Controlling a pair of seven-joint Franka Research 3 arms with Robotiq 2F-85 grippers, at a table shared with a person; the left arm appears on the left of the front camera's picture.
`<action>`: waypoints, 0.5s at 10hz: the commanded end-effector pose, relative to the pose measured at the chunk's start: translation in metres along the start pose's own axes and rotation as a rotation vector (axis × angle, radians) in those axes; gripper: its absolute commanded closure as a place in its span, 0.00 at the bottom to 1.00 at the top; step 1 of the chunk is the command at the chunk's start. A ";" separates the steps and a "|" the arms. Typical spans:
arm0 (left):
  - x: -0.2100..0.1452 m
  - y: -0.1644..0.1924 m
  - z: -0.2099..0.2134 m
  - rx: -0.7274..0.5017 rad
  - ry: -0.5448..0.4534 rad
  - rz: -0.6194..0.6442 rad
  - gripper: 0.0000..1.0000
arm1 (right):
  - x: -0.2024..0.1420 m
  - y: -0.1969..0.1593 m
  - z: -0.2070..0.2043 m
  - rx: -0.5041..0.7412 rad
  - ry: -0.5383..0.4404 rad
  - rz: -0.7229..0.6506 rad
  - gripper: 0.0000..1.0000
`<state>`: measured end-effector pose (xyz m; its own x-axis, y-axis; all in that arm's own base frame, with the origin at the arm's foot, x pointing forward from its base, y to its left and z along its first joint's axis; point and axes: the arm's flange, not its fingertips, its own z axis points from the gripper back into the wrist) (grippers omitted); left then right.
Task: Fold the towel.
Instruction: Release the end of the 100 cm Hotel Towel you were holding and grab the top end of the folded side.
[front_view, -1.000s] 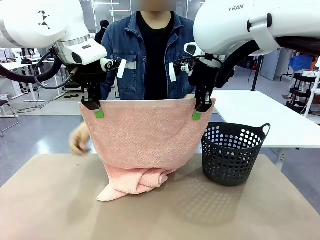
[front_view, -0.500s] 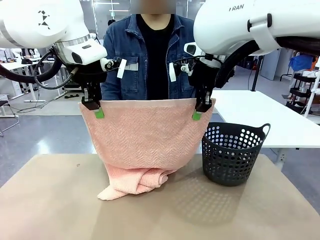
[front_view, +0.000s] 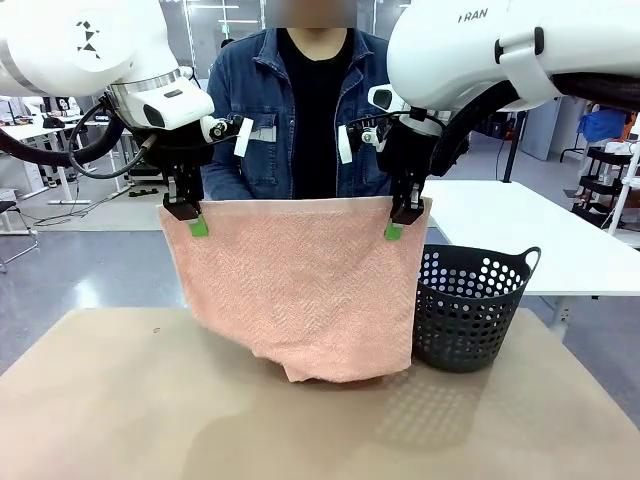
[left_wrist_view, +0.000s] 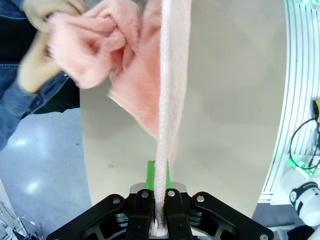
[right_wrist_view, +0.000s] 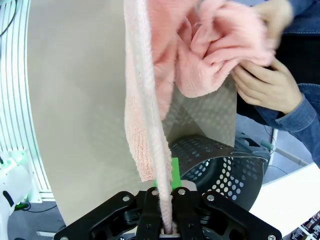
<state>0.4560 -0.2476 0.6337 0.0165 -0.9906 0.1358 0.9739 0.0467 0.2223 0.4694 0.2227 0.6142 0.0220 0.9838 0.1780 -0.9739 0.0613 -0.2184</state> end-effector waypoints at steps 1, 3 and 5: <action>-0.002 0.001 0.000 0.002 0.004 -0.004 1.00 | 0.000 0.000 0.002 -0.009 0.003 0.004 1.00; -0.002 0.001 0.000 0.002 0.004 -0.004 1.00 | 0.000 0.000 0.002 -0.009 0.003 0.004 1.00; -0.002 0.001 0.000 0.002 0.004 -0.004 1.00 | 0.000 0.000 0.002 -0.009 0.003 0.004 1.00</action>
<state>0.4560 -0.2476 0.6337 0.0165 -0.9906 0.1358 0.9739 0.0466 0.2223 0.4694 0.2227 0.6142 0.0220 0.9838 0.1780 -0.9739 0.0613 -0.2184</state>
